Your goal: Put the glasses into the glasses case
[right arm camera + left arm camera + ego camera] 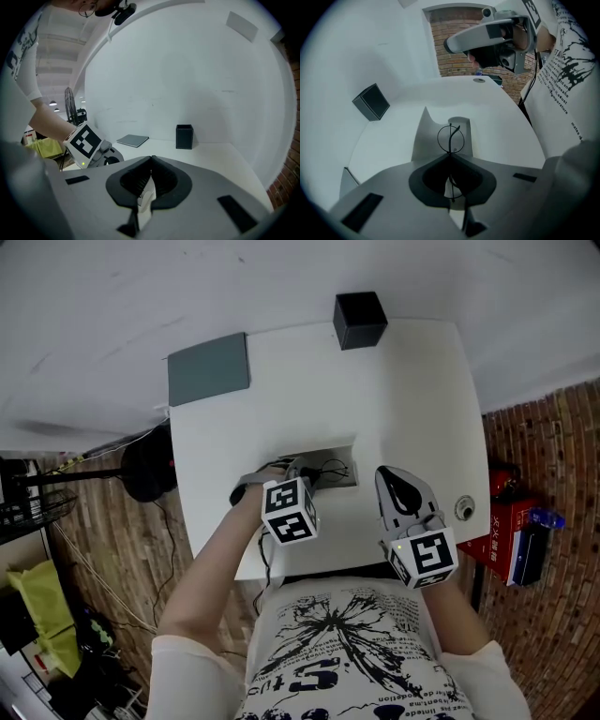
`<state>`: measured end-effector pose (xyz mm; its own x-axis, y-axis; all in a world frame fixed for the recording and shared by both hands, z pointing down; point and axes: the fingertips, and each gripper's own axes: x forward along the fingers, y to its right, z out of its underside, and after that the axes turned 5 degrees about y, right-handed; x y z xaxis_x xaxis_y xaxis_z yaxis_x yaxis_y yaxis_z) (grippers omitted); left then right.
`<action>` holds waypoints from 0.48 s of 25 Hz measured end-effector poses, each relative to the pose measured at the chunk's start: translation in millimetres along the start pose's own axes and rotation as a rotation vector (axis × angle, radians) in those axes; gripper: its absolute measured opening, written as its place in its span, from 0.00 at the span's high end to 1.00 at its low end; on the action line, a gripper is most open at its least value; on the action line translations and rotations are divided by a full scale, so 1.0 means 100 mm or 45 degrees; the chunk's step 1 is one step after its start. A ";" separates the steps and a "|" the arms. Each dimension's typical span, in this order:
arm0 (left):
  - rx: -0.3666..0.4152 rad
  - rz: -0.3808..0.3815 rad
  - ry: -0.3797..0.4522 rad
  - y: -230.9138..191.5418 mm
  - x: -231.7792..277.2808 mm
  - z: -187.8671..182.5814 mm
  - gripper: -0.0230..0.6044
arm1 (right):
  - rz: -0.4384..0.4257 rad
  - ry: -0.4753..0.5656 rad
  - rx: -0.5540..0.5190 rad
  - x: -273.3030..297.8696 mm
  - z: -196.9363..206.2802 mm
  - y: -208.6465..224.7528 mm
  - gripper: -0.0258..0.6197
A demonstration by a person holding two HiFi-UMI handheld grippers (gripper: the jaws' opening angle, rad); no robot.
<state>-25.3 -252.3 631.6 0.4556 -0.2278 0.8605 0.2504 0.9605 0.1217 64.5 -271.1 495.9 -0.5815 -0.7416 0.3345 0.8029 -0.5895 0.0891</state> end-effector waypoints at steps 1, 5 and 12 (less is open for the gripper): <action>0.006 0.016 -0.006 0.02 0.01 0.00 0.93 | 0.003 0.000 -0.001 0.00 0.00 0.00 0.94; 0.015 0.063 -0.017 0.09 0.07 -0.01 0.93 | 0.014 -0.011 -0.002 -0.02 0.02 0.03 0.94; -0.024 0.121 -0.018 0.18 0.15 -0.03 0.93 | 0.014 -0.035 0.012 -0.03 0.09 0.02 0.94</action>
<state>-11.2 -239.1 645.6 0.4661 -0.1335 0.8746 0.2229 0.9744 0.0300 69.2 -267.0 503.4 -0.5693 -0.7385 0.3613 0.8103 -0.5784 0.0944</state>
